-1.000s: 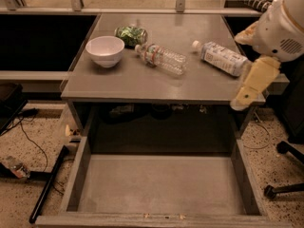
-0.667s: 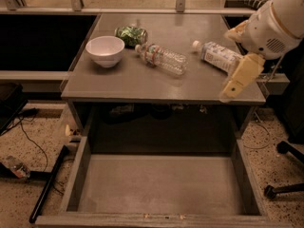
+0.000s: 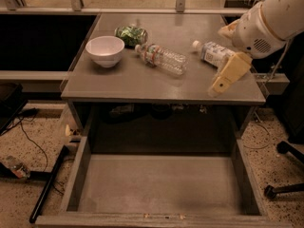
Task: Place water bottle into top drawer
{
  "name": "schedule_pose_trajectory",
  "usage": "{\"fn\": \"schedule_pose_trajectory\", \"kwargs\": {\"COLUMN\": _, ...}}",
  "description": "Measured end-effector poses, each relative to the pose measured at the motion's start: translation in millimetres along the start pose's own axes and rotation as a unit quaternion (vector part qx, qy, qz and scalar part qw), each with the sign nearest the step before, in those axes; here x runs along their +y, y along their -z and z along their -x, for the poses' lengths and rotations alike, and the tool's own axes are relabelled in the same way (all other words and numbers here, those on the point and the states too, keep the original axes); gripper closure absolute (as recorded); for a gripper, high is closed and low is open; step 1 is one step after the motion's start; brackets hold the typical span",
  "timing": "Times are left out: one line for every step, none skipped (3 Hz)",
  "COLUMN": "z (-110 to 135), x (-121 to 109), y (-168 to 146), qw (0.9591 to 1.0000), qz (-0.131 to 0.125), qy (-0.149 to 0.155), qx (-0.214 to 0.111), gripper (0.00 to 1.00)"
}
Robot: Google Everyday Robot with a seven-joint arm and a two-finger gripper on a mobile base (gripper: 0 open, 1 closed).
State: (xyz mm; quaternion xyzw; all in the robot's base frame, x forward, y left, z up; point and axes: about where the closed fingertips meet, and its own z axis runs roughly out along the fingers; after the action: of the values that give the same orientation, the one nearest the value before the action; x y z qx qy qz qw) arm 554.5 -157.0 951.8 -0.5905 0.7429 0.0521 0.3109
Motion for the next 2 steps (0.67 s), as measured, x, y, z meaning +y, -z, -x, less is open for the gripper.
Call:
{"fn": "schedule_pose_trajectory", "kwargs": {"z": 14.6, "x": -12.6, "y": -26.0, "qw": 0.9997, "qz": -0.004, "qy": 0.015, "qx": -0.018, "gripper": 0.0}}
{"fn": "schedule_pose_trajectory", "kwargs": {"z": 29.8, "x": -35.6, "y": -65.9, "qw": 0.9985, "qz": -0.006, "qy": 0.01, "qx": -0.053, "gripper": 0.0}}
